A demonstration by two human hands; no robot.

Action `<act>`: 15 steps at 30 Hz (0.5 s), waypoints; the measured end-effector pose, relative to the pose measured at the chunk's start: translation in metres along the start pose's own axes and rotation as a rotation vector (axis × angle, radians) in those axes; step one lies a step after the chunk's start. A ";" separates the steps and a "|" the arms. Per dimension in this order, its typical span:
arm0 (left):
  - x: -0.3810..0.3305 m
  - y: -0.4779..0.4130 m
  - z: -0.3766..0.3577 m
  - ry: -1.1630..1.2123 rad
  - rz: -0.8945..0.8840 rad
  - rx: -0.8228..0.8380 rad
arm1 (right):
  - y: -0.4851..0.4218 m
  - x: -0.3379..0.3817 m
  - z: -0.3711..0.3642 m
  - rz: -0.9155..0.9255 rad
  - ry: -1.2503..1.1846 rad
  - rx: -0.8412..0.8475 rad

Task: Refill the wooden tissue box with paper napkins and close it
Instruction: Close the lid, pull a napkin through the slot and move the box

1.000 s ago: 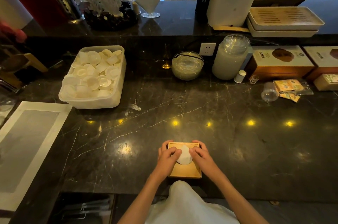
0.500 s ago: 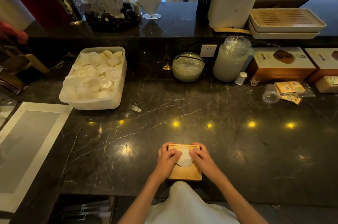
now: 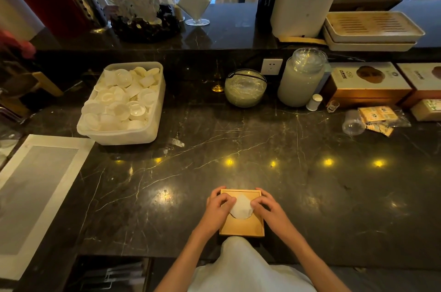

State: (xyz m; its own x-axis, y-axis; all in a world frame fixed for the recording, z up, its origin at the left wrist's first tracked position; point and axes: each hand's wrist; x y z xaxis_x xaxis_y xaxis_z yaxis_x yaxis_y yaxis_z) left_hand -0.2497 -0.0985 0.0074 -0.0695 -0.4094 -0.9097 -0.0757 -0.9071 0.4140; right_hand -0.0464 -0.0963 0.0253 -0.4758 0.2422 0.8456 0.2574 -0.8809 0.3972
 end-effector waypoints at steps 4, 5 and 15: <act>-0.001 0.001 0.001 -0.007 0.008 0.019 | 0.000 0.000 0.000 -0.004 -0.007 0.012; -0.001 0.001 0.001 -0.006 0.007 0.021 | 0.000 0.000 0.001 -0.001 0.001 0.019; -0.002 -0.001 0.003 -0.021 0.014 0.035 | -0.002 -0.008 0.000 0.001 0.034 0.013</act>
State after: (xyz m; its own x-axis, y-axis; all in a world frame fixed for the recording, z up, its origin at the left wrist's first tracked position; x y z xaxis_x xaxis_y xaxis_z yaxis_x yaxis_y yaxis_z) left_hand -0.2523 -0.0968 0.0088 -0.0915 -0.4199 -0.9029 -0.1097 -0.8970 0.4283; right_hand -0.0433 -0.0962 0.0181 -0.5038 0.2271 0.8334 0.2689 -0.8756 0.4012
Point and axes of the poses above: each hand's wrist, its own y-axis away from the middle knuckle, its own z-axis out of the back of the hand, x = y × z, and after that the axes turned 15 degrees about y, right-handed
